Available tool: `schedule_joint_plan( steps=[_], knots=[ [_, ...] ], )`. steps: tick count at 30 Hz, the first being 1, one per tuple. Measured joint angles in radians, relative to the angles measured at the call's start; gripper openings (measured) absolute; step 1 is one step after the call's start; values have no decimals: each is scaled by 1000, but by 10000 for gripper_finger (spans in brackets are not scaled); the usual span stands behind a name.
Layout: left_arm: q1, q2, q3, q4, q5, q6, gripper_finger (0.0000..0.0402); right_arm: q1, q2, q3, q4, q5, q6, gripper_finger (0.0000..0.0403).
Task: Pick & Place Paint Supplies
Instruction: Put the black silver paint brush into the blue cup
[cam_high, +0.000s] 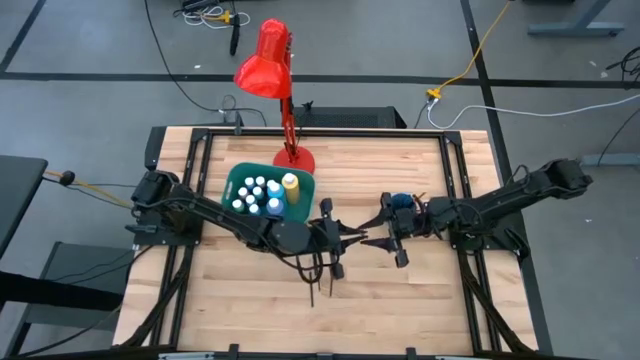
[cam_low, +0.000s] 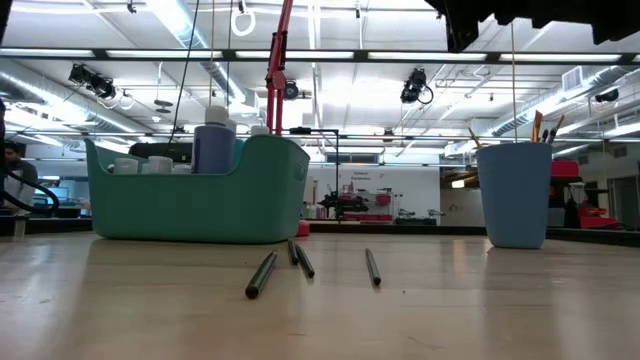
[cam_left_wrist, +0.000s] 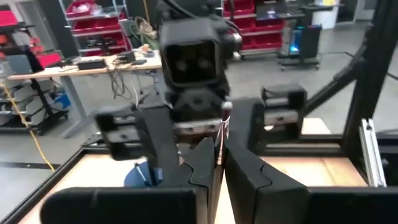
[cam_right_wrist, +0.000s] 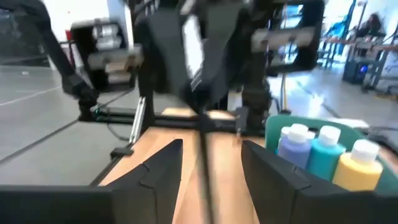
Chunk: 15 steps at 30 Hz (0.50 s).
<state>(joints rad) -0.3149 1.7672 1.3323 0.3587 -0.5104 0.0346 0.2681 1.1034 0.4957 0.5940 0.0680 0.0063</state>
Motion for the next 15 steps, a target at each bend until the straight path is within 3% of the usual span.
schedule_joint_plan(
  steps=[7,15],
  knots=[
    [1,0,0,-12,-1,3,31,-8,21,0,41,-27,-40,152],
    [1,0,0,-65,0,-61,31,-8,22,-1,57,-37,-54,23]
  ],
)
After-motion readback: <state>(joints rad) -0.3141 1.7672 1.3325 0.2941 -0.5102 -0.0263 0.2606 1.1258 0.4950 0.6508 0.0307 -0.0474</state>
